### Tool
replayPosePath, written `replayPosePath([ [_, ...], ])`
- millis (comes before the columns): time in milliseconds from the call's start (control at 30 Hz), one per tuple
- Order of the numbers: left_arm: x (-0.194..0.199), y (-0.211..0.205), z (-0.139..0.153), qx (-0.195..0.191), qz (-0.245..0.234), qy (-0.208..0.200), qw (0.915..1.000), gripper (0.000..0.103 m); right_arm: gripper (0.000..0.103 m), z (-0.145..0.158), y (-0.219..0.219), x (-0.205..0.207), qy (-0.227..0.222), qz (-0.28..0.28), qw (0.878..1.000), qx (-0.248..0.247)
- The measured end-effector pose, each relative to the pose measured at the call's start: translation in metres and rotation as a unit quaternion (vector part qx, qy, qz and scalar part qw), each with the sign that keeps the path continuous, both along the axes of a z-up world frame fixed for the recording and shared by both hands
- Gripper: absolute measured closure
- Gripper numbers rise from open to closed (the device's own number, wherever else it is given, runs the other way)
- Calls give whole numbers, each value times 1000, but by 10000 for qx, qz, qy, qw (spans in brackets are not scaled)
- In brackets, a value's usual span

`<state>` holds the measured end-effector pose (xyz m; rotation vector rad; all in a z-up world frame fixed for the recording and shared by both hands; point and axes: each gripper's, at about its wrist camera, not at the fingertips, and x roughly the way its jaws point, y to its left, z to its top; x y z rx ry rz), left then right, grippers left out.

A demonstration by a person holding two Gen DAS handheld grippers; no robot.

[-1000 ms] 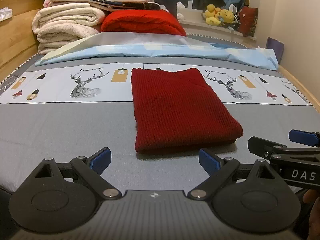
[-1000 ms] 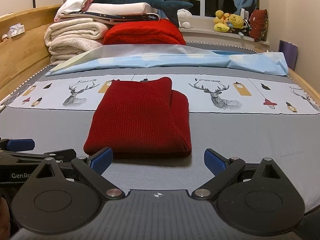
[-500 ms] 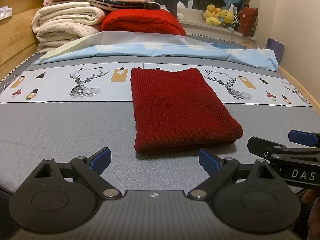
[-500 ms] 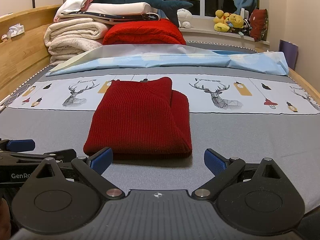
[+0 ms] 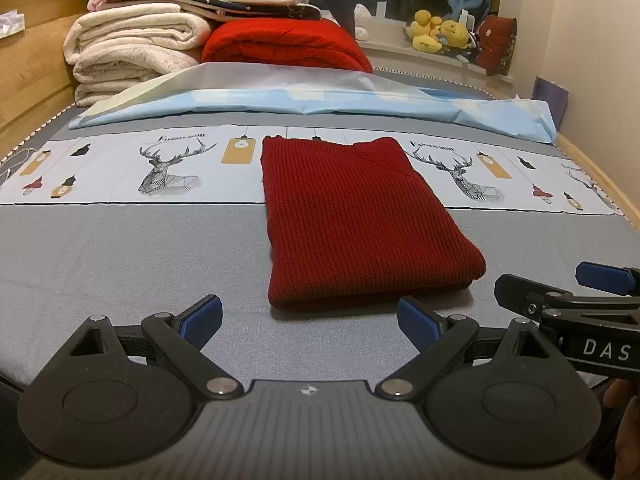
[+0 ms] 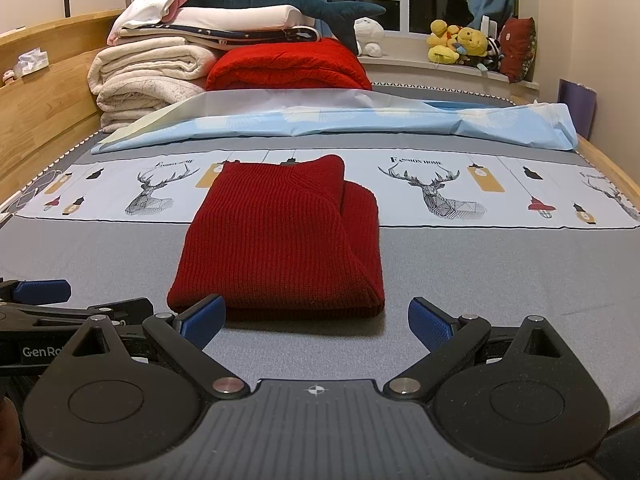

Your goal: Fold small clothes

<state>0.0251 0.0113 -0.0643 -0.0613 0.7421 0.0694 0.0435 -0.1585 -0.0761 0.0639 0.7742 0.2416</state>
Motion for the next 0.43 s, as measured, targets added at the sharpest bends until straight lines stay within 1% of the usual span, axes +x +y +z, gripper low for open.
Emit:
replayPosePath([
  [433,1,0,0,-14,9,11,10000,7,5,0,1,1,6,-8,10000,2],
])
